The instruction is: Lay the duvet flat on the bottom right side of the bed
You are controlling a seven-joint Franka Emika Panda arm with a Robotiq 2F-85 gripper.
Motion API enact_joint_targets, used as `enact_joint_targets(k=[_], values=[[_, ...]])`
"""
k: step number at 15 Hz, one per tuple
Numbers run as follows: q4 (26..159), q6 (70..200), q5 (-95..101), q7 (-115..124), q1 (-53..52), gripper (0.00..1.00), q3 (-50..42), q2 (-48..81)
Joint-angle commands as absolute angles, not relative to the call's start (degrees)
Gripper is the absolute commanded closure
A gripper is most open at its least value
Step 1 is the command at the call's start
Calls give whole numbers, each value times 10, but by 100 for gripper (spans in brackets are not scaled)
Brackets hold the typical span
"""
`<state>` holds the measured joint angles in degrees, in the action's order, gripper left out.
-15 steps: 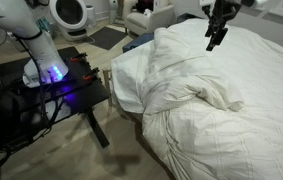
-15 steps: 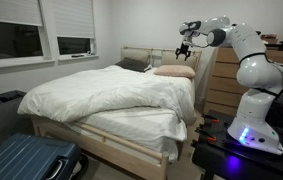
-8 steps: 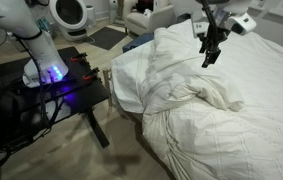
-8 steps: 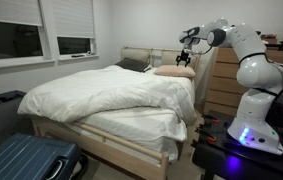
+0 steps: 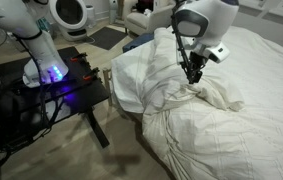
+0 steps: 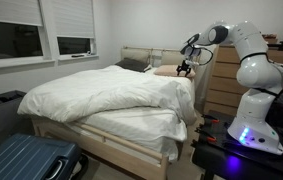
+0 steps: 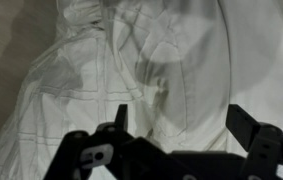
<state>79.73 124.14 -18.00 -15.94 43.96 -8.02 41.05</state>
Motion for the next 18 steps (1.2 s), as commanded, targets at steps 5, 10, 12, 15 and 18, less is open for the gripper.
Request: enact_joint_targets(k=[5, 10, 12, 15, 18], values=[[935, 1284, -283, -273, 484, 0, -22, 347], [928, 1279, -341, -394, 529, 0, 16, 365], [923, 1278, -353, -436, 540, 0, 21, 372], [919, 1281, -367, -496, 549, 0, 23, 381], [910, 1274, -350, -472, 535, 0, 5, 388]])
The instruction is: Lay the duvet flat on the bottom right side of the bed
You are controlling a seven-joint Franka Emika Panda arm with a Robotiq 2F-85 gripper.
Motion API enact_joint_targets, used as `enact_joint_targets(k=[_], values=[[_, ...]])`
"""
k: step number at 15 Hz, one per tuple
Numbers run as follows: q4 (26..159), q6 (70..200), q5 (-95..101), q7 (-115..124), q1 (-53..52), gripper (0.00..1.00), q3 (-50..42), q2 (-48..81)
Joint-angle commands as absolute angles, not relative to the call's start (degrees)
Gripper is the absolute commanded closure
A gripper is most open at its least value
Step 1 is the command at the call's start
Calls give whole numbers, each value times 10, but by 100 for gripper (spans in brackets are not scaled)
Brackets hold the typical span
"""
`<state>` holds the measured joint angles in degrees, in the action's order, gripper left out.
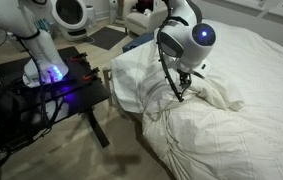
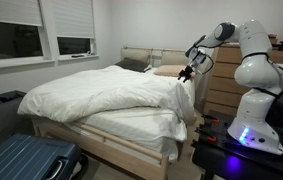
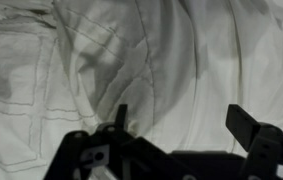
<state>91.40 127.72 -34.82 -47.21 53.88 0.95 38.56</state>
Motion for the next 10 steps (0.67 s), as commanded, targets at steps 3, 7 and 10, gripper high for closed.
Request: enact_joint_targets(k=[3, 7, 10], values=[[910, 1274, -350, -472, 534, 0, 5, 390], [910, 1274, -350, -472, 533, 0, 5, 390], [897, 1293, -350, -494, 532, 0, 10, 408]])
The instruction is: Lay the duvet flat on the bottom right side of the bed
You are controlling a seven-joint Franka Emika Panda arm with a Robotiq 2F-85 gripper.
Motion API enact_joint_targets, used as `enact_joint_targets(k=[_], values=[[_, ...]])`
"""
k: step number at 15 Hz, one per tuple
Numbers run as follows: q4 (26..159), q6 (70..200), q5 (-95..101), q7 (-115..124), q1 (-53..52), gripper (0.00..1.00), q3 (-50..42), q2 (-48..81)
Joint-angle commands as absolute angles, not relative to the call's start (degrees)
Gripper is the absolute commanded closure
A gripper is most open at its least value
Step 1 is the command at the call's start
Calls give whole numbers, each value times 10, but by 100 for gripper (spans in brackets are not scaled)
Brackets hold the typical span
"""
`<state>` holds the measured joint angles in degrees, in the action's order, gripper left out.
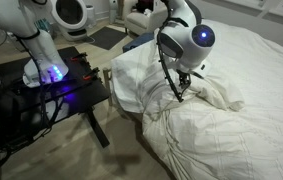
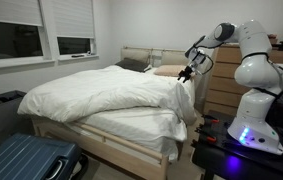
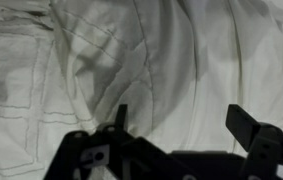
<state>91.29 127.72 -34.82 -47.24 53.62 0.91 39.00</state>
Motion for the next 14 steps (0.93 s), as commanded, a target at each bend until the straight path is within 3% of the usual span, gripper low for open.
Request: enact_joint_targets(k=[1, 8, 9, 11, 14], values=[[891, 1313, -352, -513, 531, 0, 14, 418], [844, 1492, -316, -615, 518, 0, 50, 520], [836, 1513, -310, -630, 523, 25, 63, 533], [824, 1534, -299, -642, 534, 32, 84, 550], [802, 1528, -282, -629, 548, 57, 105, 567]])
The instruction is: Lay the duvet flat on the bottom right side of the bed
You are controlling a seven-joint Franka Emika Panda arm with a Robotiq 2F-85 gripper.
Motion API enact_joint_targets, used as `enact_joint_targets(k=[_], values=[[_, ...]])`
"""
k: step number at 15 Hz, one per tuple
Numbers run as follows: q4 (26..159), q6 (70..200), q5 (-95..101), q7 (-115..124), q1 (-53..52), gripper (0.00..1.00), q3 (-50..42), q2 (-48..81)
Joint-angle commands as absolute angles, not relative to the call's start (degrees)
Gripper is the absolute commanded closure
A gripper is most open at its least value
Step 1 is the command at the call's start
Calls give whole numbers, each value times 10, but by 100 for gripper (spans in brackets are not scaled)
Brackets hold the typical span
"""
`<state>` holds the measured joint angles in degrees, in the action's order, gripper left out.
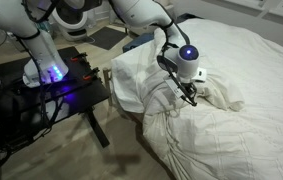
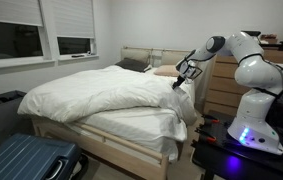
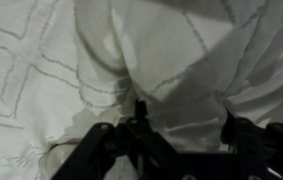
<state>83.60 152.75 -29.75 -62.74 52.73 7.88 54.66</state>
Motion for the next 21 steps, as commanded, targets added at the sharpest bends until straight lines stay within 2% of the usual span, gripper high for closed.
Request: enact_joint_targets(k=[1, 4, 6, 12, 15, 21], values=[[794, 1518, -279, -616, 550, 64, 106, 568], [772, 1475, -272, -551, 544, 88, 90, 567], [745, 1414, -253, -475, 532, 98, 65, 570], [645, 1183, -209, -341, 525, 98, 44, 593], [611, 1125, -209, -327, 519, 98, 50, 601], [624, 1076, -182, -330, 480, 98, 45, 582]])
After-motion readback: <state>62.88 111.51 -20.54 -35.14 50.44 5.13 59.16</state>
